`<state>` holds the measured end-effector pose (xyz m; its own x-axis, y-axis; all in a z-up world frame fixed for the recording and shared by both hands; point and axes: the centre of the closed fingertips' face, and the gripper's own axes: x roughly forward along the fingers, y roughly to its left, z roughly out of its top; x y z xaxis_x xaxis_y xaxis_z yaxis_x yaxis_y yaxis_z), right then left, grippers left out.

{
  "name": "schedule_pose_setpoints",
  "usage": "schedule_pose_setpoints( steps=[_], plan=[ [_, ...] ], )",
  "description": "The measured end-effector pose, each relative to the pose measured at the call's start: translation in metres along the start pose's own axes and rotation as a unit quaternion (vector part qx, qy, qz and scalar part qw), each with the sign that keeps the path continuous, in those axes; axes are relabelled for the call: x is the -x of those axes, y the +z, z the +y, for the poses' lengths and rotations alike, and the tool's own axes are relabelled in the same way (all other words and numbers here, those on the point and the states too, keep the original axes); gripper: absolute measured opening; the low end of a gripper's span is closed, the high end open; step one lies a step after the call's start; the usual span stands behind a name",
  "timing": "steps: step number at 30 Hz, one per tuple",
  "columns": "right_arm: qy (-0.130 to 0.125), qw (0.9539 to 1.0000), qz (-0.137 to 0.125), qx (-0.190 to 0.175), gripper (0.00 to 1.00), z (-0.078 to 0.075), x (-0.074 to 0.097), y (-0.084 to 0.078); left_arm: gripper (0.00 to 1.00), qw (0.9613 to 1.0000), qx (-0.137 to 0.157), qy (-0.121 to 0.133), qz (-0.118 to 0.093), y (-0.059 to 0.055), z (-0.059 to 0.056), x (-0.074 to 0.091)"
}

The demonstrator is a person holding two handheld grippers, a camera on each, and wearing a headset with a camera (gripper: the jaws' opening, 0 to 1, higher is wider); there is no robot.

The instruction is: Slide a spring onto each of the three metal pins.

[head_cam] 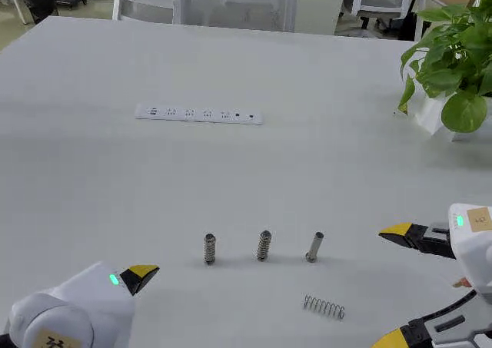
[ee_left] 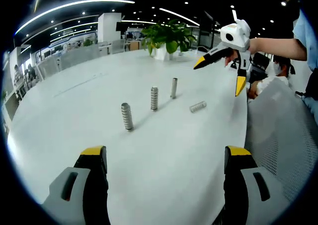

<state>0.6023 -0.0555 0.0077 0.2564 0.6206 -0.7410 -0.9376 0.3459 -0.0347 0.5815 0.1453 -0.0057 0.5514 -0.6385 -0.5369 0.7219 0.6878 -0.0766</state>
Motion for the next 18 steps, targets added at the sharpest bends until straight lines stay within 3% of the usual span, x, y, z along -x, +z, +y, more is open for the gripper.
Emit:
schedule_pose_setpoints(
  steps=[18],
  plan=[
    [-0.027,0.9987,-0.019,-0.038,0.99,0.005,0.013,-0.018,0.96,0.9991,-0.034,-0.025,0.002,0.007,-0.010,-0.013]
  ],
)
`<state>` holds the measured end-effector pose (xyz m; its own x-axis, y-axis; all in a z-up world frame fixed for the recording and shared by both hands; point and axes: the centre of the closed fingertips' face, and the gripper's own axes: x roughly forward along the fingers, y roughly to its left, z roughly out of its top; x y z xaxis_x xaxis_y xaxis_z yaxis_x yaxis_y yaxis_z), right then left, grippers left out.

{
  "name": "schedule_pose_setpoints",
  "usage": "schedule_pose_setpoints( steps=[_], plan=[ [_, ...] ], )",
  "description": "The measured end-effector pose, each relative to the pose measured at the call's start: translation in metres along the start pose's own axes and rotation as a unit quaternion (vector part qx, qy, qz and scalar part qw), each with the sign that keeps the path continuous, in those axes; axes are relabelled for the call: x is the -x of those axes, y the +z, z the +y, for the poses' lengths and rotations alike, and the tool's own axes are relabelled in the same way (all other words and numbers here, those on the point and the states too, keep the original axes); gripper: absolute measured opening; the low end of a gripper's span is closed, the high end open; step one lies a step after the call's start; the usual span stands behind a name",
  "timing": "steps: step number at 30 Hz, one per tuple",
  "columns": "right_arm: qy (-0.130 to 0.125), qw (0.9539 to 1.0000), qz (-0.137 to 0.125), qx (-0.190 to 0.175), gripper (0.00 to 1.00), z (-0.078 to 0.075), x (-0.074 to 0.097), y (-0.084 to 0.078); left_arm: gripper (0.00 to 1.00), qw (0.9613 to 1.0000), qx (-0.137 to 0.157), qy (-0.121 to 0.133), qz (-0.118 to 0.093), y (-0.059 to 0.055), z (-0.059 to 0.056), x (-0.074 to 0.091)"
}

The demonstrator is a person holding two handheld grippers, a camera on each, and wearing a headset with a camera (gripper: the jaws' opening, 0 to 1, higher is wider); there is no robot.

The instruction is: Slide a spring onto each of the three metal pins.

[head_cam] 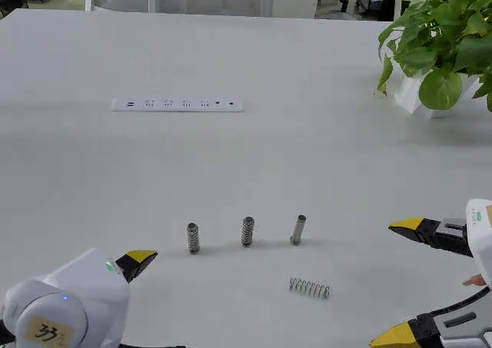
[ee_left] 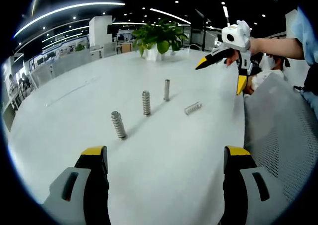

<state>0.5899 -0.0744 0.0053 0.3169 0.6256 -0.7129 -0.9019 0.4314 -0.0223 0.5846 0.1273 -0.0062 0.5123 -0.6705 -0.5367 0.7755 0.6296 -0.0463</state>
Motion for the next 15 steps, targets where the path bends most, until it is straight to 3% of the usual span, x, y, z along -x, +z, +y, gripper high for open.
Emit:
schedule_pose_setpoints(
  steps=[4,15],
  plan=[
    [-0.001,1.0000,-0.003,-0.006,0.99,0.003,0.000,-0.002,0.94,0.9999,-0.006,-0.010,-0.001,0.002,-0.005,-0.006],
    [-0.007,0.9997,-0.009,-0.021,0.99,0.006,0.000,-0.005,0.90,0.9961,-0.051,-0.072,0.009,0.011,-0.028,-0.037]
  ],
)
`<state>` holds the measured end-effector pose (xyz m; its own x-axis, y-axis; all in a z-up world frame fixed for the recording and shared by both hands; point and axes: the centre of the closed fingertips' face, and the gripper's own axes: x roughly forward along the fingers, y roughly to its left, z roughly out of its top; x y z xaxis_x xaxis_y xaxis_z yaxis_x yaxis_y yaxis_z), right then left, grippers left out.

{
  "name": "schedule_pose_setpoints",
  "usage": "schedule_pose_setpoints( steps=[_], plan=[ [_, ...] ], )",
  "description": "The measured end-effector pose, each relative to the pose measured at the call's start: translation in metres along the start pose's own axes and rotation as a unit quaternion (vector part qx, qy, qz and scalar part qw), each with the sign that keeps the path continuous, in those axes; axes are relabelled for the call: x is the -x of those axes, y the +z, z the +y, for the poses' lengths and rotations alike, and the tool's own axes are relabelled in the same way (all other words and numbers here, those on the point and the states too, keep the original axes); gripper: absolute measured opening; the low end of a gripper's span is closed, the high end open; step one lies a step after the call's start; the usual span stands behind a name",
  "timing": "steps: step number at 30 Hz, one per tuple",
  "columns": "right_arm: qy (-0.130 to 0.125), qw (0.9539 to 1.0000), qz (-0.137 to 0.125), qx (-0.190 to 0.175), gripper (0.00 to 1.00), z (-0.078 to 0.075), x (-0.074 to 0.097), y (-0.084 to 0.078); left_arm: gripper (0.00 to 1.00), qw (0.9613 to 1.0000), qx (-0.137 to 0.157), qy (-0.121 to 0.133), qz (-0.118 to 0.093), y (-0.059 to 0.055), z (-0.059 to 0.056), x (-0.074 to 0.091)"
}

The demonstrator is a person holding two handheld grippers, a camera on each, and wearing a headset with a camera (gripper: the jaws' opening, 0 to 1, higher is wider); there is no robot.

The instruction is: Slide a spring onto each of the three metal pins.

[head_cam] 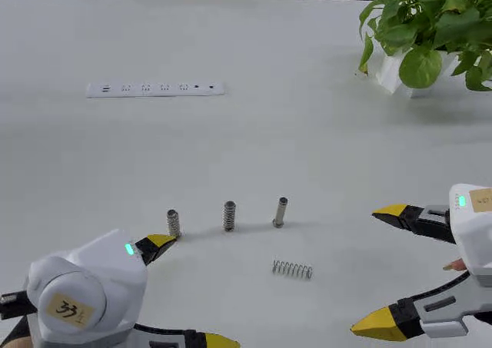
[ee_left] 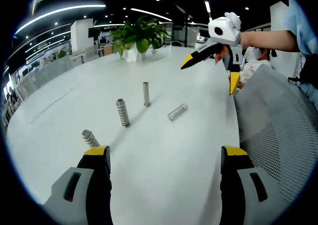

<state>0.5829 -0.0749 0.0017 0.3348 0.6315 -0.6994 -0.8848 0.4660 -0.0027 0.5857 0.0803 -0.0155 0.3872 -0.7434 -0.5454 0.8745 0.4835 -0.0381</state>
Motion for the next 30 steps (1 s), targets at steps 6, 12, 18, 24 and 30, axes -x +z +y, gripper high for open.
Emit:
schedule_pose_setpoints(
  steps=[6,12,18,24,30],
  plan=[
    [-0.004,0.9999,-0.011,-0.008,0.99,0.004,0.002,0.000,0.86,0.9992,-0.027,-0.029,0.000,0.010,-0.011,-0.017],
    [-0.010,0.9997,-0.013,-0.017,0.99,0.005,0.008,-0.006,0.81,0.9976,-0.045,-0.052,0.007,0.013,-0.017,-0.031],
    [-0.015,0.9994,-0.011,-0.028,0.99,0.006,0.013,-0.018,0.71,0.9945,-0.070,-0.075,0.024,0.014,-0.018,-0.044],
    [-0.019,0.9987,-0.016,-0.044,0.99,0.009,0.016,-0.024,0.63,0.9917,-0.079,-0.090,0.046,0.014,-0.018,-0.057],
    [-0.028,0.9968,-0.033,-0.067,0.99,0.009,0.017,-0.023,0.55,0.9861,-0.102,-0.114,0.065,0.011,-0.024,-0.068]
  ],
)
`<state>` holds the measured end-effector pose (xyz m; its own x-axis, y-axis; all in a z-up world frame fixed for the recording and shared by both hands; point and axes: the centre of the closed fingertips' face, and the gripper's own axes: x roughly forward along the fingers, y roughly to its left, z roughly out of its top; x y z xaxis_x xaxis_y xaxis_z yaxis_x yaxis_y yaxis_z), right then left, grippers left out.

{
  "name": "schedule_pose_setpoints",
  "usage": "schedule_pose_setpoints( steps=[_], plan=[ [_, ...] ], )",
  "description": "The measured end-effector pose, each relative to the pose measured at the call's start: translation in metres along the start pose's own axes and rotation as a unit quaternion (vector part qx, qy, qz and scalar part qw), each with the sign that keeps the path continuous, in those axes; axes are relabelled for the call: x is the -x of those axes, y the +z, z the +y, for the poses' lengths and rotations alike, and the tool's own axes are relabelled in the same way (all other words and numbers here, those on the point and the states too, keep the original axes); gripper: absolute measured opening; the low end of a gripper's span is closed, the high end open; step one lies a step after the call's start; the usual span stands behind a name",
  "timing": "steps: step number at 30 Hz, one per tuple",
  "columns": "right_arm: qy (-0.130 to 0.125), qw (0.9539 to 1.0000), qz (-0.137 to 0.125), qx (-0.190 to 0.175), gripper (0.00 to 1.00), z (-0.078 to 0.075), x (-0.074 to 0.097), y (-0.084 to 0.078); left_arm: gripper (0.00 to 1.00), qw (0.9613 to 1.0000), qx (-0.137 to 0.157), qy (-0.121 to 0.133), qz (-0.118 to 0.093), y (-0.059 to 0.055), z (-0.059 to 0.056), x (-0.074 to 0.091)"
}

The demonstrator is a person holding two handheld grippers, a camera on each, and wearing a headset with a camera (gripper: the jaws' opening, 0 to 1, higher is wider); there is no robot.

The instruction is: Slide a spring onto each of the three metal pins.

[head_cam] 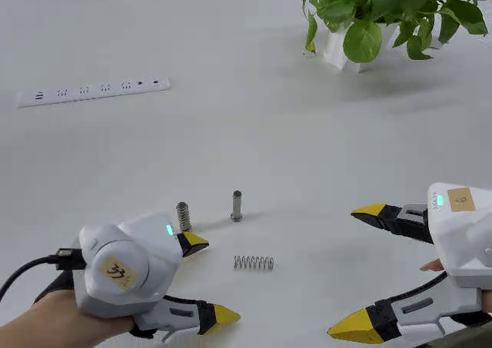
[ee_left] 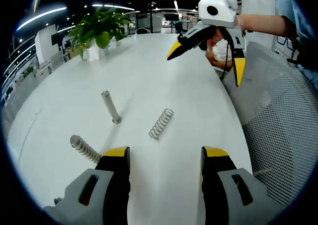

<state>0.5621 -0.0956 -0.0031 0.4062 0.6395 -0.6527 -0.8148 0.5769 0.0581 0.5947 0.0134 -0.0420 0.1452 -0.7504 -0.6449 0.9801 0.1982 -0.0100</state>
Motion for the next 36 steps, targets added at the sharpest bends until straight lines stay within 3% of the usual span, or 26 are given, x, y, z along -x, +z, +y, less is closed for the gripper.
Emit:
schedule_pose_setpoints(
  steps=[8,21,36],
  plan=[
    [-0.002,0.9999,-0.006,-0.011,0.99,0.004,-0.002,-0.002,0.45,0.9999,-0.013,-0.007,0.008,0.009,0.003,-0.010],
    [-0.002,0.9996,-0.009,-0.026,0.98,0.010,-0.003,-0.007,0.24,0.9990,-0.036,-0.001,0.027,0.012,0.012,-0.021],
    [-0.005,0.9993,-0.013,-0.036,0.97,0.012,-0.003,-0.008,0.15,0.9978,-0.032,-0.022,0.054,0.014,0.010,-0.027]
  ],
)
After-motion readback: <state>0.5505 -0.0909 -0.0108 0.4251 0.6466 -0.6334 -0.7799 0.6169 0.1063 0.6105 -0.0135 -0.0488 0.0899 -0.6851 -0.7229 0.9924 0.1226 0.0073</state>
